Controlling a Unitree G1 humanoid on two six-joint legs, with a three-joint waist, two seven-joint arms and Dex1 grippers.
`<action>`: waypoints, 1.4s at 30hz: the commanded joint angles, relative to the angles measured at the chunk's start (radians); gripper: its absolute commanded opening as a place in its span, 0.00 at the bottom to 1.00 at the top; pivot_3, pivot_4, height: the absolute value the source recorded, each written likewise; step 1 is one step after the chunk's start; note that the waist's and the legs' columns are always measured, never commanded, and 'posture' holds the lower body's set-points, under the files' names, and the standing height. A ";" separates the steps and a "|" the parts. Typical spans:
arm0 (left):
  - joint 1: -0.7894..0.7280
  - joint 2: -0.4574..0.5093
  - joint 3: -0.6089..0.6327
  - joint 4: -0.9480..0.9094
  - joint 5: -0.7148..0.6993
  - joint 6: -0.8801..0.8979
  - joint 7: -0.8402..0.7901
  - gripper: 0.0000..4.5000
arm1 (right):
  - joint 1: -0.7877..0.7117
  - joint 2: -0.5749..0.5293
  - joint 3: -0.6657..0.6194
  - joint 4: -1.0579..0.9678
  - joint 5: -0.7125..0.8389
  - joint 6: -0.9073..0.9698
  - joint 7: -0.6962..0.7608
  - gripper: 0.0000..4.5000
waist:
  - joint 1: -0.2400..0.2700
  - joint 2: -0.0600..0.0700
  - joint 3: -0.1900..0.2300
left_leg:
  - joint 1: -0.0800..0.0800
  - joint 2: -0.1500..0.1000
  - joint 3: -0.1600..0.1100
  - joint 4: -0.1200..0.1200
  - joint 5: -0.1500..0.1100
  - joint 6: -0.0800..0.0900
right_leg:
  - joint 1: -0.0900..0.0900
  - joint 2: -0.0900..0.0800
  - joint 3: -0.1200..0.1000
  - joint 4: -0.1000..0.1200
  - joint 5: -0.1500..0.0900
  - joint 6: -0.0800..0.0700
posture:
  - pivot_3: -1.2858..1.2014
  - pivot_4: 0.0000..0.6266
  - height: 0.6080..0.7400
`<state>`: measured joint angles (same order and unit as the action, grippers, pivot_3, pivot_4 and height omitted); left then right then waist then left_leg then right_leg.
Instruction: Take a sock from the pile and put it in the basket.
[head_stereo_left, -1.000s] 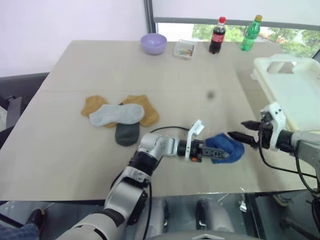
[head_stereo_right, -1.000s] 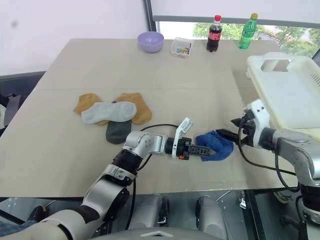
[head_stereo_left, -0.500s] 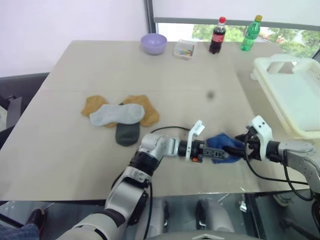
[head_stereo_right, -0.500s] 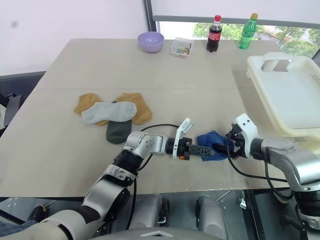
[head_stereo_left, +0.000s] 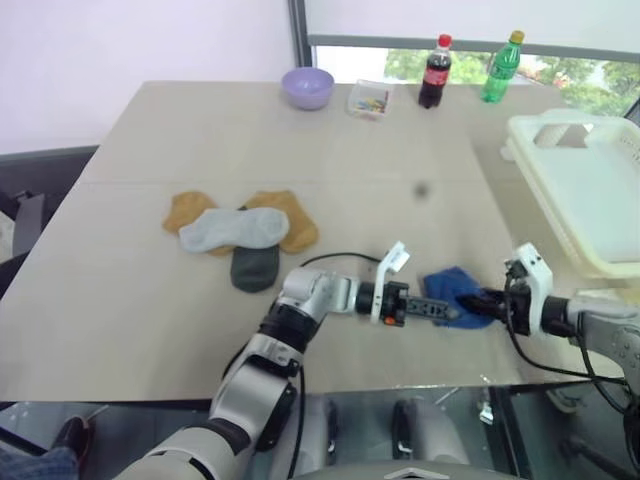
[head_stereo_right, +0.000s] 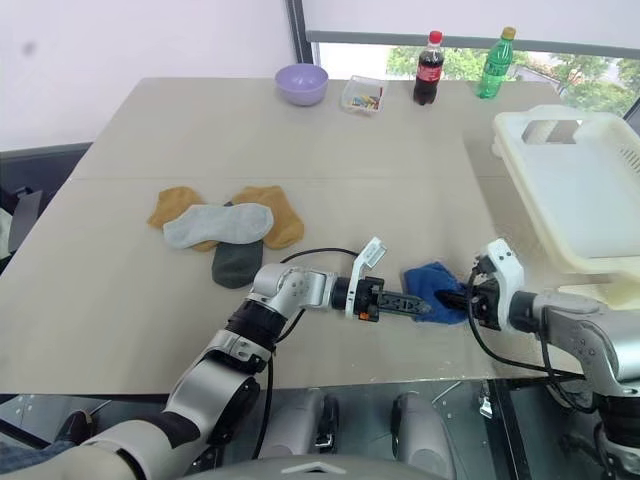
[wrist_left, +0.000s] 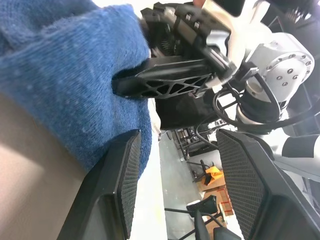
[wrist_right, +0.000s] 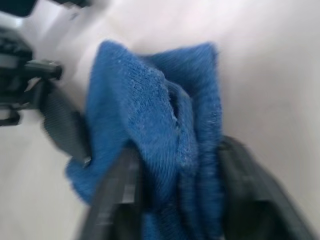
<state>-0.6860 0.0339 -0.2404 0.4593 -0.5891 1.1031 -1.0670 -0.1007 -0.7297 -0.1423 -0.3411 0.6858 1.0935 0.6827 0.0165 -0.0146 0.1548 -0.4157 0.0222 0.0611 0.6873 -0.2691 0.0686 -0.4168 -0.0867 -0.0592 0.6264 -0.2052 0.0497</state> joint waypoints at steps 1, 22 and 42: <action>0.006 -0.008 0.002 -0.008 0.000 -0.015 -0.010 0.57 | 0.023 0.027 0.025 -0.008 0.039 0.046 0.004 0.02 | -0.001 0.000 0.000 | 0.000 0.000 0.000 0.000 0.000 0.000 | 0.000 0.000 0.000 0.000 0.000 0.000 | 0.52 0.24 0.95; 0.278 0.156 -0.070 -0.167 0.476 -1.307 0.066 0.57 | -0.135 0.150 -0.061 0.054 0.042 0.008 -0.112 0.00 | 0.002 0.004 -0.002 | -0.001 0.000 0.002 0.000 -0.001 0.001 | -0.001 -0.004 0.001 0.000 -0.001 -0.005 | 0.52 0.24 0.95; 0.110 -0.043 -0.025 0.018 0.480 -1.444 0.235 0.57 | -0.374 -0.088 -0.251 0.143 0.147 0.083 -0.066 0.00 | 0.003 0.004 -0.001 | -0.002 0.000 0.003 0.000 -0.002 0.003 | -0.002 -0.002 0.000 0.000 0.001 0.000 | 0.52 0.24 0.95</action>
<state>-0.5587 0.0109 -0.2647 0.4967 -0.0877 -0.3467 -0.8377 -0.4541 -0.7930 -0.3363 -0.1998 0.8235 1.1932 0.6059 0.0199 -0.0107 0.1540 -0.4177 0.0218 0.0641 0.6872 -0.2707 0.0714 -0.4189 -0.0891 -0.0591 0.6260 -0.2041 0.0496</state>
